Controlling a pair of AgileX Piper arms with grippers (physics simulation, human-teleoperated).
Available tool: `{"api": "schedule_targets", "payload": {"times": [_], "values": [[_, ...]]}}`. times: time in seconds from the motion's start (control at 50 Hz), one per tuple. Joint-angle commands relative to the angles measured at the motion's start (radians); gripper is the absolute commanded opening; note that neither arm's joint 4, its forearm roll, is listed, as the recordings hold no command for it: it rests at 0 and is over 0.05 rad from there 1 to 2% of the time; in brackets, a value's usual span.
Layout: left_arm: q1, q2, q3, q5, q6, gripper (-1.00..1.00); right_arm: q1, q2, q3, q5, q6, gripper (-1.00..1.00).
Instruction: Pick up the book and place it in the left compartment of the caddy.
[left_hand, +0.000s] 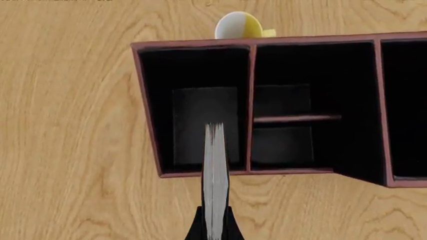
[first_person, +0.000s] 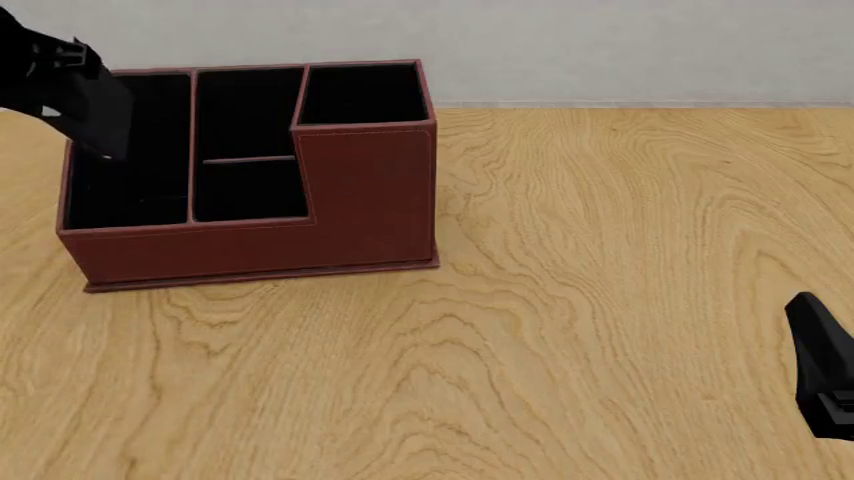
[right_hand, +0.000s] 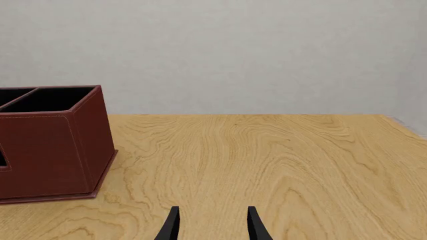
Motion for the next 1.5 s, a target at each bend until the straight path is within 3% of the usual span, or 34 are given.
{"api": "schedule_targets", "payload": {"times": [0.02, 0.78, 1.5], "values": [[-0.002, 0.017, -0.024, -0.010, 0.009, -1.00, 0.000, -0.004, 0.002, 0.002, 0.000, 1.00], [0.009, 0.088, 0.043, -0.104, 0.030, -1.00, 0.000, -0.004, 0.002, 0.002, 0.000, 1.00], [-0.001, 0.175, -0.008, -0.141, 0.018, -1.00, 0.000, -0.004, 0.002, 0.002, 0.000, 1.00]]}}
